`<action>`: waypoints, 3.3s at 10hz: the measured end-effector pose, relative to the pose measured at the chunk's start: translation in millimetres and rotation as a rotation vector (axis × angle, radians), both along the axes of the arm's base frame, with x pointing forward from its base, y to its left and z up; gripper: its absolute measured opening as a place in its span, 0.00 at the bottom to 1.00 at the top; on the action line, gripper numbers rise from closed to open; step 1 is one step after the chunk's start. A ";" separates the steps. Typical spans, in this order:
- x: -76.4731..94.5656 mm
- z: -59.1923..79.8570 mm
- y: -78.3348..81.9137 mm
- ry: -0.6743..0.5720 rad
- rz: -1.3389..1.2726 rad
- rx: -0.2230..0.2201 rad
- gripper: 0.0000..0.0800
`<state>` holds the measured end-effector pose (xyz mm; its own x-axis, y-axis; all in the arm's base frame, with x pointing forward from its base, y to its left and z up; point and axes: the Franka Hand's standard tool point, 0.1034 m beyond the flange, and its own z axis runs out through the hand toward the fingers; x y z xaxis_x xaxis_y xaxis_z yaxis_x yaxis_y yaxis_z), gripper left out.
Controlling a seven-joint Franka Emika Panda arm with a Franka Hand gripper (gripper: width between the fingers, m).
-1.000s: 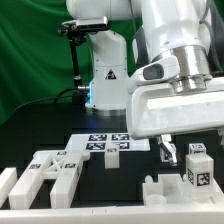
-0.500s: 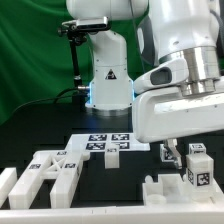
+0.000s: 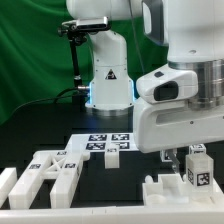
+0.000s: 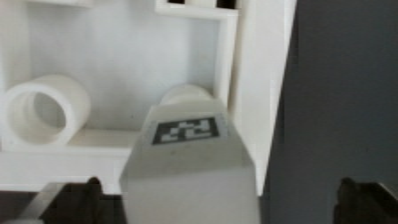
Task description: Assemble chair
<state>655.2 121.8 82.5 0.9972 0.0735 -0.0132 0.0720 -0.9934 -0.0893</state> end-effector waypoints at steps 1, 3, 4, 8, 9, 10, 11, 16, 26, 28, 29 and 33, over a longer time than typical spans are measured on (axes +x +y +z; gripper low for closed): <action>-0.1 -0.1 0.1 0.000 0.000 0.000 0.67; -0.2 -0.1 0.8 0.007 -0.071 0.002 0.50; 0.0 -0.3 -0.3 0.015 -0.157 -0.001 0.37; 0.6 -2.4 -5.2 0.011 -0.604 -0.001 0.37; -0.3 -2.4 -4.4 0.031 -0.791 -0.002 0.37; -1.0 -2.7 -4.5 0.056 -0.971 0.010 0.37; -0.6 -3.1 -6.4 0.076 -1.072 0.026 0.37; -0.2 -4.1 -7.5 0.055 -0.913 0.027 0.74; -2.3 -9.8 -14.4 -0.055 0.276 -0.055 0.81; -2.4 -10.0 -14.3 -0.054 0.255 -0.054 0.48; -2.5 -10.1 -14.1 -0.052 0.222 -0.054 0.36; -2.7 -10.2 -8.3 -0.036 -0.140 -0.046 0.36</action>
Offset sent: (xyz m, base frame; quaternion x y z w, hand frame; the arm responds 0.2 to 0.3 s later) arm 0.0000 0.0000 0.0000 0.0000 0.0000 0.1938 0.9810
